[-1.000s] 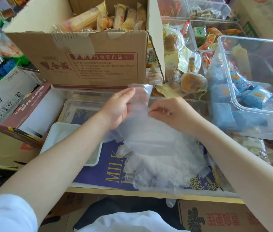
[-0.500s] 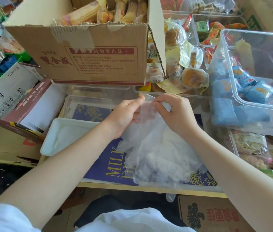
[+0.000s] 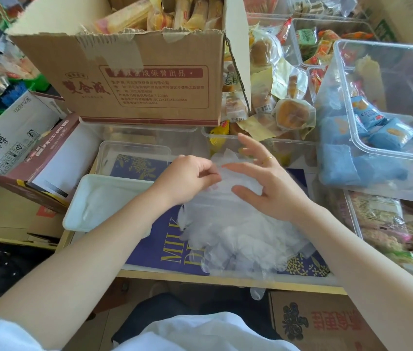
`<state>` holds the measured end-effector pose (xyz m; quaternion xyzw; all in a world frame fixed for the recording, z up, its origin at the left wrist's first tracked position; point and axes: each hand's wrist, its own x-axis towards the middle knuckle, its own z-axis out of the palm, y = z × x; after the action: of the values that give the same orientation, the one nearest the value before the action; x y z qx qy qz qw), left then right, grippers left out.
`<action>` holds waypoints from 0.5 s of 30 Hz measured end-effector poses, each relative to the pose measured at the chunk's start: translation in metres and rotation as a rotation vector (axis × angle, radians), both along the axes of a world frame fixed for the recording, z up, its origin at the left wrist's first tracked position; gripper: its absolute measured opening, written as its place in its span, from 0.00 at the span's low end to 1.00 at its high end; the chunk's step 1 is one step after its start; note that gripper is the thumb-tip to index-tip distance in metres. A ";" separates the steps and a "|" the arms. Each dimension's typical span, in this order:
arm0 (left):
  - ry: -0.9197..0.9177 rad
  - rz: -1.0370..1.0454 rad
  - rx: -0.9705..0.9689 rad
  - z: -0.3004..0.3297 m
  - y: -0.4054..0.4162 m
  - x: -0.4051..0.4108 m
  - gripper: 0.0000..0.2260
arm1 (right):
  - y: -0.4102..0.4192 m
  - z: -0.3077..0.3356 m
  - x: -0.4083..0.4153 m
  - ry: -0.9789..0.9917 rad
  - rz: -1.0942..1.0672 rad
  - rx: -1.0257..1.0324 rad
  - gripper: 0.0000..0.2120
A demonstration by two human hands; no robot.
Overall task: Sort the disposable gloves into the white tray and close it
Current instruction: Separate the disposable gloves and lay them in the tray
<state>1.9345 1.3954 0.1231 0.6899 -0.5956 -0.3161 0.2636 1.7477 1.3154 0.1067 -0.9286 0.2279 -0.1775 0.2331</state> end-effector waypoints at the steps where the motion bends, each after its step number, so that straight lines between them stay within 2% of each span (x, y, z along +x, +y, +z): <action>1: -0.036 -0.021 0.001 0.003 0.001 0.000 0.07 | 0.001 0.001 0.001 0.049 0.011 -0.050 0.19; 3: -0.087 -0.049 -0.021 0.006 0.002 0.000 0.08 | 0.002 0.002 0.006 0.109 -0.020 -0.119 0.21; 6: -0.107 -0.097 -0.052 0.009 0.005 0.000 0.07 | 0.001 -0.001 0.005 0.094 -0.066 -0.139 0.25; 10: -0.087 -0.148 -0.020 0.010 0.010 0.005 0.07 | -0.002 -0.011 -0.008 0.105 -0.136 0.040 0.20; 15: -0.079 -0.078 0.016 0.003 0.013 0.011 0.07 | -0.007 -0.010 -0.021 0.101 -0.347 0.198 0.16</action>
<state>1.9456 1.4080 0.1261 0.6802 -0.6293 -0.3034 0.2219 1.7267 1.3085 0.0971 -0.8557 0.4120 -0.1449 0.2774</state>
